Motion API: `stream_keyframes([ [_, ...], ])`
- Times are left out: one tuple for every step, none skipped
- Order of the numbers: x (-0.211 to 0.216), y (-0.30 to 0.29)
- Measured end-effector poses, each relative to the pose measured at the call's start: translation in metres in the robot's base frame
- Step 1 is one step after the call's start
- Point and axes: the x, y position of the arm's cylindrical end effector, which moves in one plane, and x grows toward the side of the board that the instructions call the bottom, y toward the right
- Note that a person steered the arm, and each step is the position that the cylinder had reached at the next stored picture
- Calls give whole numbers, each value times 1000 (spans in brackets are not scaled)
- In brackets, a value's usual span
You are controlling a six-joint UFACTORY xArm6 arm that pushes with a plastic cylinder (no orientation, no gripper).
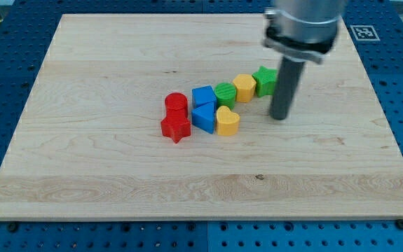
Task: Push green star along with yellow hexagon closer to the blue cube
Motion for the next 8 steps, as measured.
stream_keyframes([
  [-27,13],
  [-63,12],
  [-71,4],
  [-71,-6],
  [-71,-20],
  [-71,-33],
  [-71,-46],
  [-71,-60],
])
